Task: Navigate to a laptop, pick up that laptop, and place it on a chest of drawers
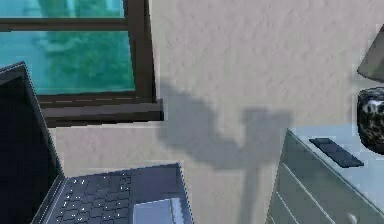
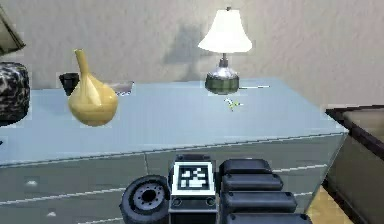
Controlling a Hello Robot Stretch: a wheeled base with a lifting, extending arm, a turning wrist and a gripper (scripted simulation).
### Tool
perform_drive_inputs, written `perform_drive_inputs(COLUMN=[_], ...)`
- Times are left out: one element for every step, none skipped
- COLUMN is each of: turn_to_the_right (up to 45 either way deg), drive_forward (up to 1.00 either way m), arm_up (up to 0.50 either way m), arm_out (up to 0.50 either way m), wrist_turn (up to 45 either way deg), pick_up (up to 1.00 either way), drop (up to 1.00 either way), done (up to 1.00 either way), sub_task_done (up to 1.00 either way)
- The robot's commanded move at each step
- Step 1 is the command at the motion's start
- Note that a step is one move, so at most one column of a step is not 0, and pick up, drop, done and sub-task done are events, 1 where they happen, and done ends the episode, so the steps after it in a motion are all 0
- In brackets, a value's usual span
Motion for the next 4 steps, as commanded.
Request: perform_drive_inputs(turn_to_the_right=[27.0, 0.0, -45.0, -21.0], drive_forward=[0.0, 0.05, 0.0, 0.0], arm_up=[0.0, 0.0, 0.0, 0.0], arm_out=[0.0, 0.0, 0.0, 0.0], wrist_turn=[0.0, 0.0, 0.0, 0.0], pick_up=[0.0, 0.0, 0.0, 0.0], drop=[0.0, 0.0, 0.0, 0.0], done=[0.0, 0.0, 0.0, 0.0], sub_task_done=[0.0, 0.0, 0.0, 0.0])
